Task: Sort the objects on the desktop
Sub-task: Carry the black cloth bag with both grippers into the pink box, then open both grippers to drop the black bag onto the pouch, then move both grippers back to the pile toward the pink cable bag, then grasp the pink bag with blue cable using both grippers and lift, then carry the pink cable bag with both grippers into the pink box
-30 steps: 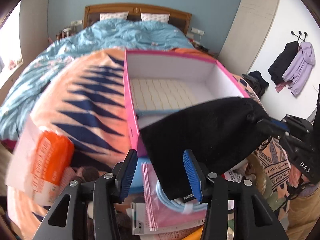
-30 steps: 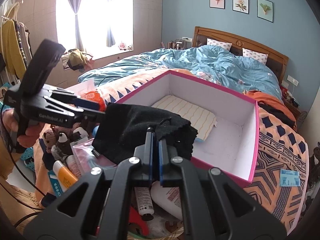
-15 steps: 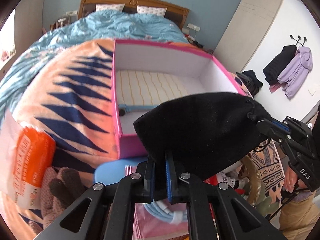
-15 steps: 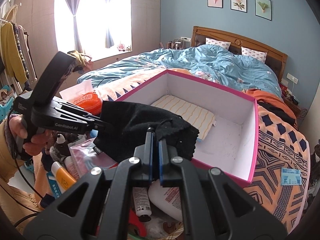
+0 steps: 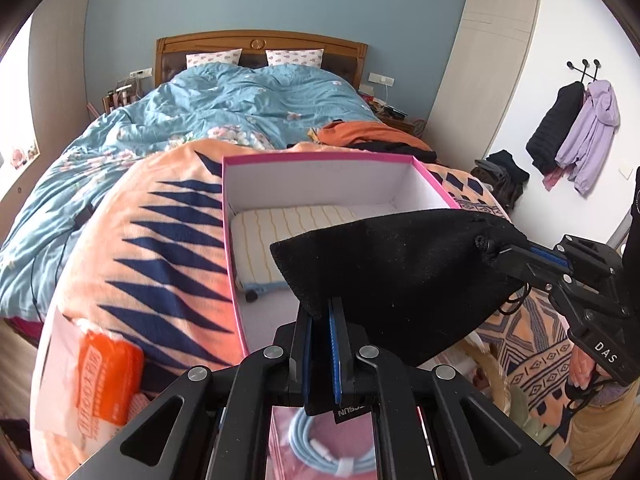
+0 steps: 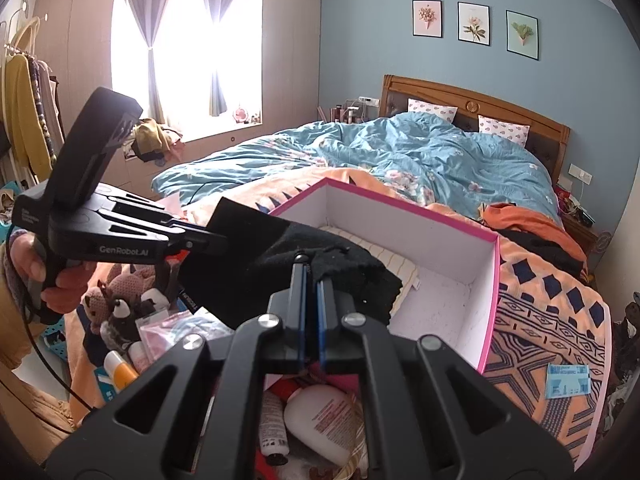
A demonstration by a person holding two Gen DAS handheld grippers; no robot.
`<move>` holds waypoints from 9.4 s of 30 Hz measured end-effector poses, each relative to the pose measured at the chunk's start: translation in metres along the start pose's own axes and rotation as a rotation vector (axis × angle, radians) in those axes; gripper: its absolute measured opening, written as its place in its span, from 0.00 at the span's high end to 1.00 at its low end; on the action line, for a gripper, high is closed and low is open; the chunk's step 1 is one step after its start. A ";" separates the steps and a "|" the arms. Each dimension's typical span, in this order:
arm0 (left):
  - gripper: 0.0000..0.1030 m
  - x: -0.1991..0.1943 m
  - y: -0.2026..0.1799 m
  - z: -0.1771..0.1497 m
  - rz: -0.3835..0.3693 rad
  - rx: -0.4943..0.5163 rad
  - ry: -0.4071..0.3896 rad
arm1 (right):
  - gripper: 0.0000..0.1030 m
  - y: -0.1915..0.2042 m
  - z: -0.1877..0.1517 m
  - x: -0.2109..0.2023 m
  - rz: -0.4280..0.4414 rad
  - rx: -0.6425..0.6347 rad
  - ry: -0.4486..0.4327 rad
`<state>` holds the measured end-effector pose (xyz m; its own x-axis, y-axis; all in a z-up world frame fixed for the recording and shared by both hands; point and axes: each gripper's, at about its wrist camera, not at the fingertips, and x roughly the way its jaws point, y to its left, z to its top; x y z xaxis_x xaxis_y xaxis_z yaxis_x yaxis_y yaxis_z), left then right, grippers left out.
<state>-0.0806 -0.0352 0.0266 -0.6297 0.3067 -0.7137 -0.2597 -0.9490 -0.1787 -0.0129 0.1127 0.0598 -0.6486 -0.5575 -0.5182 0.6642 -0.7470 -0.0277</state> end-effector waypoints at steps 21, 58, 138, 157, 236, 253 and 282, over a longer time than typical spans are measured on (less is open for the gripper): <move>0.94 0.035 0.006 0.056 0.064 -0.003 -0.007 | 0.95 -0.019 0.031 0.041 -0.011 -0.008 0.019; 0.94 0.083 0.041 0.076 0.113 -0.087 0.010 | 0.95 -0.073 0.094 0.160 0.090 0.214 0.009; 0.00 0.015 0.012 -0.095 0.136 0.005 0.066 | 0.42 0.017 -0.074 0.049 0.171 0.213 0.325; 0.00 0.004 -0.035 -0.106 0.089 0.131 0.044 | 0.42 0.011 -0.106 0.011 0.178 0.295 0.313; 0.51 -0.020 -0.021 -0.020 -0.032 -0.021 -0.041 | 0.92 0.019 -0.022 0.007 0.076 0.111 0.084; 0.51 0.002 -0.026 0.026 0.058 0.000 -0.073 | 0.92 -0.015 0.011 0.027 0.038 0.125 0.061; 0.51 0.067 -0.006 0.077 0.110 -0.038 -0.024 | 0.92 -0.059 0.033 0.101 -0.006 0.168 0.161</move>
<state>-0.1773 -0.0031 0.0325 -0.6705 0.2022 -0.7138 -0.1609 -0.9789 -0.1261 -0.1302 0.0879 0.0374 -0.5754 -0.4983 -0.6486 0.5808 -0.8073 0.1050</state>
